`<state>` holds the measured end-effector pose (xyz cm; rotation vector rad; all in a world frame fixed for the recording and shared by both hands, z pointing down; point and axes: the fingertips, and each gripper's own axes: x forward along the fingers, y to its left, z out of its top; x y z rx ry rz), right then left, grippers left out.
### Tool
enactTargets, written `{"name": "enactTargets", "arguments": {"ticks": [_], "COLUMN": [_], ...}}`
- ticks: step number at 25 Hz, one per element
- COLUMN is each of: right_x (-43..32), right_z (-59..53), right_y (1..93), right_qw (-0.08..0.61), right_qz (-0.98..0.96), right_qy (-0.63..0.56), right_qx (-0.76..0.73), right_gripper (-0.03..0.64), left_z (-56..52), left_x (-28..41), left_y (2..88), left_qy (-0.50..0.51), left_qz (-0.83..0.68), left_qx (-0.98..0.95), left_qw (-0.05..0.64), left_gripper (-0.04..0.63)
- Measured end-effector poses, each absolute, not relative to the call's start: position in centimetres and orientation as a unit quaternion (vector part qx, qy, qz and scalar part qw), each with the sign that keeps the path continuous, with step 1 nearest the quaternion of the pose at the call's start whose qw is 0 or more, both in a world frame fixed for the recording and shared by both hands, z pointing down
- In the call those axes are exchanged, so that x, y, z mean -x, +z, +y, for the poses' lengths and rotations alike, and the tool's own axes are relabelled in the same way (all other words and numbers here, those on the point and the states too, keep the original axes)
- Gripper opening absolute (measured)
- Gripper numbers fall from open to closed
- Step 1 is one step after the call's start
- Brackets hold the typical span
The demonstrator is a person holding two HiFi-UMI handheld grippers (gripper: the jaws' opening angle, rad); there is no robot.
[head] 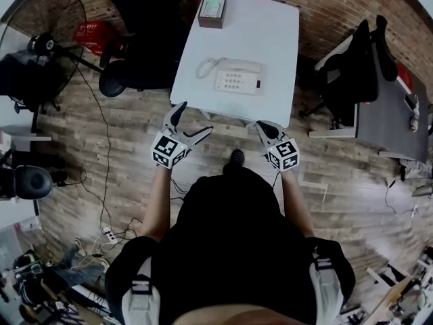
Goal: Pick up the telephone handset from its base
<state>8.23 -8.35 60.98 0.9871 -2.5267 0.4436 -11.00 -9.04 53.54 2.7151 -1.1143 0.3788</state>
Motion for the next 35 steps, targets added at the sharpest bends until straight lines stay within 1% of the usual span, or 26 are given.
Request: {"name": "enactTargets", "arguments": {"ticks": [13,19,26,28,32,35], "right_x": [-10.6,-12.8,-14.8,-15.7,-16.0,-16.1], "right_z": [-14.6,-16.0,-16.3,-16.8,-17.2,-17.2], "right_y": [62.4,62.3,63.1,63.1,62.3,63.3], "right_qw": [0.204,0.185,0.191,0.190,0.195,0.211], "right_qz": [-0.918,-0.909,-0.887,-0.877,-0.865,-0.853], "right_qy": [0.157,0.159,0.173,0.180,0.193,0.204], "right_qx": [-0.301,-0.336,-0.383,-0.403,-0.420,-0.431], "right_gripper": [-0.003,-0.003,-0.002,-0.003,-0.003,-0.003], "left_z": [-12.8,-14.1,-17.7,-18.9,-21.6,-23.4], "left_x": [6.9,5.3,4.8,4.2,2.9,2.6], "left_y": [53.3,53.6,54.3,54.5,54.5,55.0], "left_qy": [0.141,0.133,0.138,0.151,0.190,0.198], "left_qz": [-0.386,-0.376,-0.335,-0.318,-0.278,-0.255], "left_qx": [-0.907,-0.912,-0.927,-0.932,-0.941,-0.946], "left_qw": [0.096,0.100,0.093,0.079,0.030,0.029], "left_gripper": [0.483,0.483,0.483,0.483,0.483,0.483]}}
